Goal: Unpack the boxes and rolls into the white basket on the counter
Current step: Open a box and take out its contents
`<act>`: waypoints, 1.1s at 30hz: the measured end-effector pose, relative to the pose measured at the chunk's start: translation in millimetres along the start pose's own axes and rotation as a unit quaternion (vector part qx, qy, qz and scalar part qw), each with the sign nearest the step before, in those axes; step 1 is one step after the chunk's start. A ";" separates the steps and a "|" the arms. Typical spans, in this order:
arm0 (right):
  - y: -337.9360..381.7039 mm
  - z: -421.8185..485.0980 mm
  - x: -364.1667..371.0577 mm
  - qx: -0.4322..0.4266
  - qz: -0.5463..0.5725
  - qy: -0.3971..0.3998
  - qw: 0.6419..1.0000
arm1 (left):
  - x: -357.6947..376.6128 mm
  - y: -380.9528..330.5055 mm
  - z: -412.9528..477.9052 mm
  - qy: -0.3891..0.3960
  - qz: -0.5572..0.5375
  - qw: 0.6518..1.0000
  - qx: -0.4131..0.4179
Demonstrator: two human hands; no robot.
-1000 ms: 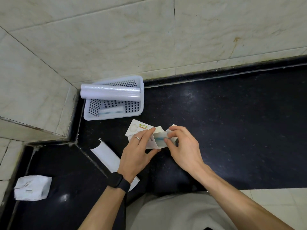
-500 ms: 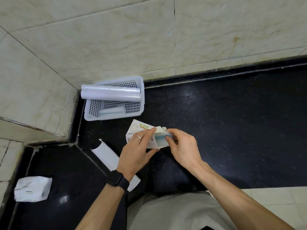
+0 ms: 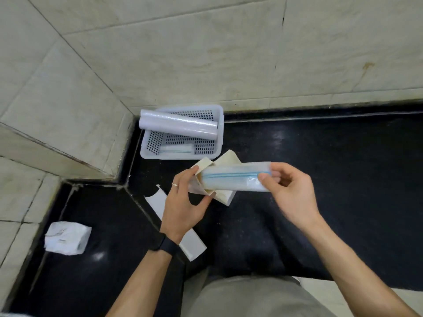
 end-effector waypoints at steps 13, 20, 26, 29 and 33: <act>-17.9 31.7 74.3 0.142 0.163 0.052 0.975 | -108.4 103.4 -17.8 -0.072 0.160 0.969 -0.177; -23.0 48.5 145.1 0.167 0.101 0.092 0.976 | -134.5 197.3 -33.4 0.080 0.261 0.923 -0.271; -25.5 60.0 181.8 0.172 0.056 0.110 0.977 | -107.9 241.5 -38.1 0.167 0.138 0.904 -0.369; -29.6 64.8 192.0 0.176 0.041 0.120 0.976 | -115.7 228.2 -12.2 -0.003 -0.028 0.927 -0.373; -34.6 75.1 201.2 0.167 0.013 0.142 0.975 | -89.7 195.8 24.1 -0.021 -0.355 0.831 -0.428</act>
Point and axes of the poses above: each hand's wrist, its own z-axis towards the middle knuckle, its own x-axis out of the palm, y = z × x, the point moved 8 cm from there along z, towards the middle knuckle, and after that the axes turned 8 degrees about -z, right-handed, at the moved point
